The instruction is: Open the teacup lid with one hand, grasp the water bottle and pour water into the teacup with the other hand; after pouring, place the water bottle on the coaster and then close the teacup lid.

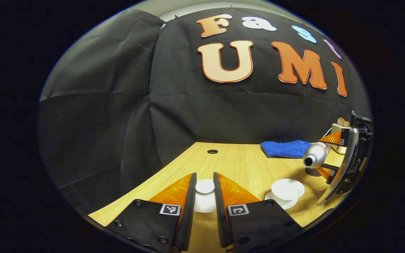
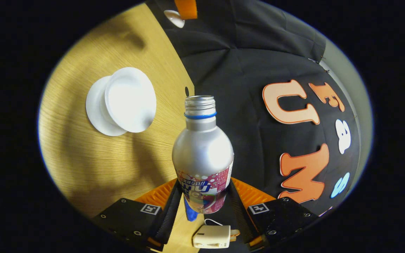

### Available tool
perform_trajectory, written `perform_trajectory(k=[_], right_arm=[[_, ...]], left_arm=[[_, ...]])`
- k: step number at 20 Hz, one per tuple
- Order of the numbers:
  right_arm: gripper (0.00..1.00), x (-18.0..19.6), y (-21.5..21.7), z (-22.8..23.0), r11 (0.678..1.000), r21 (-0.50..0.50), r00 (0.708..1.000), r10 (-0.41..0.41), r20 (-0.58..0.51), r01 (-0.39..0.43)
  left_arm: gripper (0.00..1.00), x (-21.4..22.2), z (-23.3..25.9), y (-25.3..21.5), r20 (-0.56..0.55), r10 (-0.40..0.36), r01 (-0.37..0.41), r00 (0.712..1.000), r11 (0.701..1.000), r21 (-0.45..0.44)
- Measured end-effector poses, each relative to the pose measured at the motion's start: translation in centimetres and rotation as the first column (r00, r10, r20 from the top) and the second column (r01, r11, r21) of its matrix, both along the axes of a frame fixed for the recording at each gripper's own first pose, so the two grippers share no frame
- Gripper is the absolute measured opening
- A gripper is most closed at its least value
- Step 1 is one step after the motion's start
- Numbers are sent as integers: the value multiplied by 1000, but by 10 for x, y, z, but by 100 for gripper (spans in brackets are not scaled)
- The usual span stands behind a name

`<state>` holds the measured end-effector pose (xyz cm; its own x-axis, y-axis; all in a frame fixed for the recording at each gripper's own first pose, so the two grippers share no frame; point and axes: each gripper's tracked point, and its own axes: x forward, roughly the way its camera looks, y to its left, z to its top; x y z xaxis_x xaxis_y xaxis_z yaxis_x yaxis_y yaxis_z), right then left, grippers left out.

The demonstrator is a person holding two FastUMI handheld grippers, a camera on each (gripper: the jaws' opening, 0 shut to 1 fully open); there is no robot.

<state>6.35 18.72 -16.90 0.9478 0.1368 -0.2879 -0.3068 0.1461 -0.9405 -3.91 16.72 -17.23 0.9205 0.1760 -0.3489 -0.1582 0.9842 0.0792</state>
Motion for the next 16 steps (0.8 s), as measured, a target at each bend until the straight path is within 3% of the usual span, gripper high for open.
perform_trajectory(k=[7, 16], right_arm=[[76, 7, 3, 12, 991, -126, 996, 51, 77, -41], [76, 14, 11, 25, 966, -234, 985, 137, 105, -109]], left_arm=[[31, -2, 1, 8, 12, -1, 1, 1000, 1000, -5], [35, -4, -2, 15, 14, 6, -6, 1000, 1000, -7]])
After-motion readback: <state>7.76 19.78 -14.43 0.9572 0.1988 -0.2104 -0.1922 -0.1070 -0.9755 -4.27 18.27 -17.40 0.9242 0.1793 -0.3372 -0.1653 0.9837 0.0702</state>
